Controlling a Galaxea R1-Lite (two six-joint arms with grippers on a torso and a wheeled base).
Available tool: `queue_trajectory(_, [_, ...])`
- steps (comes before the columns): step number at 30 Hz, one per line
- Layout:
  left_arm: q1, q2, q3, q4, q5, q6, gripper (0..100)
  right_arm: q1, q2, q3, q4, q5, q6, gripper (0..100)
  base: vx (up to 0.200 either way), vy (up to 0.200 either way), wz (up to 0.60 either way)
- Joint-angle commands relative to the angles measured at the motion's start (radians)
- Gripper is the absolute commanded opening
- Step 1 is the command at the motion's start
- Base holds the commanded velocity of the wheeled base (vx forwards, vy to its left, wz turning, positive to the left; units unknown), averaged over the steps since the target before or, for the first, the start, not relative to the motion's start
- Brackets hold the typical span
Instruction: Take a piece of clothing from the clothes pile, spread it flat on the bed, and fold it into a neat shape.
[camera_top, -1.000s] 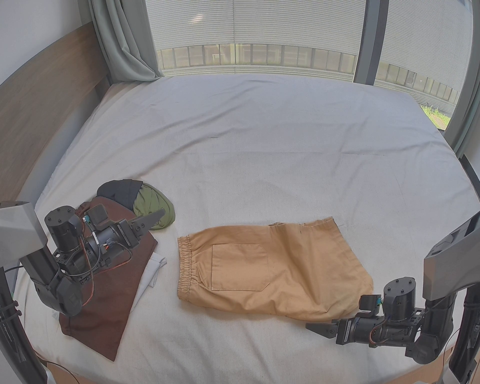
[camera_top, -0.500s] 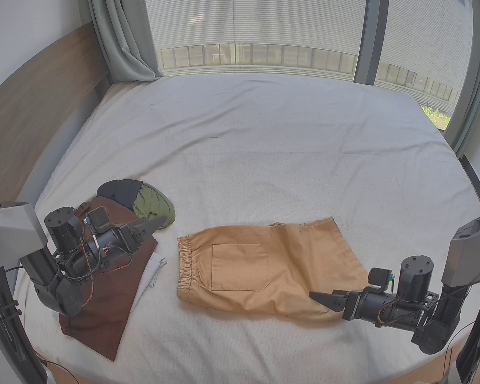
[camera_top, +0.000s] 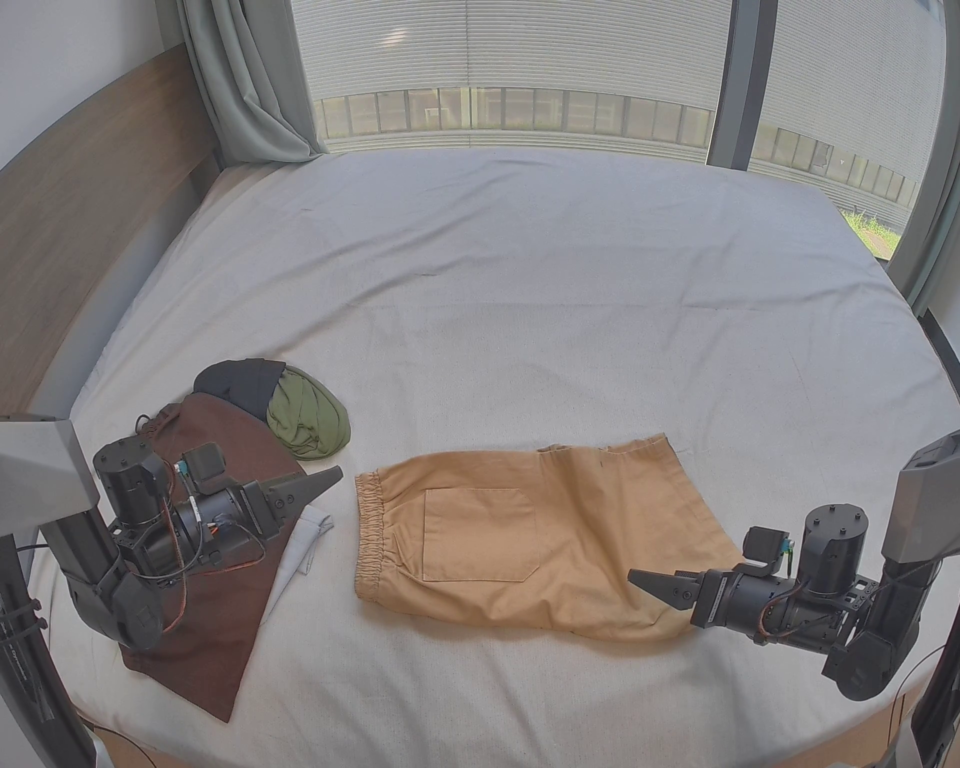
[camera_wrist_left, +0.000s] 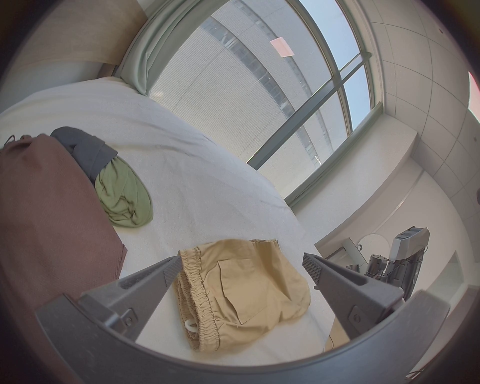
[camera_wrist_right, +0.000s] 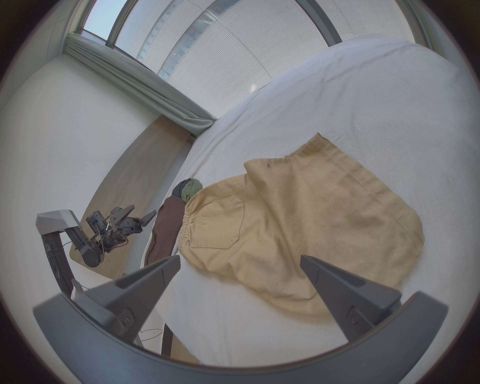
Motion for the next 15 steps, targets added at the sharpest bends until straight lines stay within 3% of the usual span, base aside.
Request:
queue_trajectory(1, [-0.002, 0.025, 0.004, 0.000, -0.001, -0.005, 100, -0.003, 0.023, 0.000, -0.001, 0.001, 0.000, 100, 0.000, 0.000, 0.00])
queue_trajectory(15, [-0.022, 0.180, 0.018, -0.002, 0.001, -0.011, 100, 0.004, 0.050, -0.003, -0.001, -0.001, 0.000, 100, 0.000, 0.000, 0.00])
